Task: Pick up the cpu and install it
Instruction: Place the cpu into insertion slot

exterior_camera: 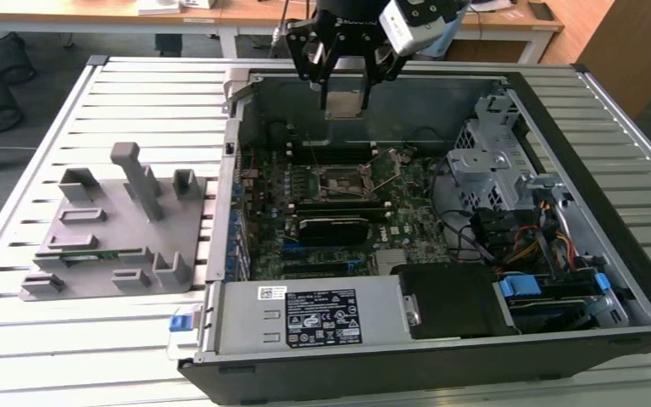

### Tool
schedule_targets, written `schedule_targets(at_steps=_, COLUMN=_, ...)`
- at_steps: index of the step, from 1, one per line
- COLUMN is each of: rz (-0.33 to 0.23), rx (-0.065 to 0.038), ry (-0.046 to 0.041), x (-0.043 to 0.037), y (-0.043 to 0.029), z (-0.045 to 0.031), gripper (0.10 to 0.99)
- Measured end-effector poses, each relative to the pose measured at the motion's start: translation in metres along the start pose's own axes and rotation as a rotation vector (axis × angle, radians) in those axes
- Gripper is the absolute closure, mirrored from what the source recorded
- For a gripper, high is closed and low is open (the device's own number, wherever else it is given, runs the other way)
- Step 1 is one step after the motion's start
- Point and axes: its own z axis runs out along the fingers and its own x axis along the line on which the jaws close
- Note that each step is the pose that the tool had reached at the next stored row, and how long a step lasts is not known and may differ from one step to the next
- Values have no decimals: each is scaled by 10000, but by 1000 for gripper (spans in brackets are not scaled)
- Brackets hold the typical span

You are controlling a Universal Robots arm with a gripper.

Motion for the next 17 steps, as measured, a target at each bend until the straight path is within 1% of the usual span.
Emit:
schedule_targets(at_steps=9, rz=35, rx=-1, ry=-2, x=-17, y=0, z=0, gripper=557)
schedule_targets(at_steps=13, rz=396, rx=-6, ry=-20, x=-19, y=3, z=2, gripper=557)
schedule_targets(at_steps=17, rz=1006, rx=-14, ry=-51, x=-18, y=5, z=5, gripper=557)
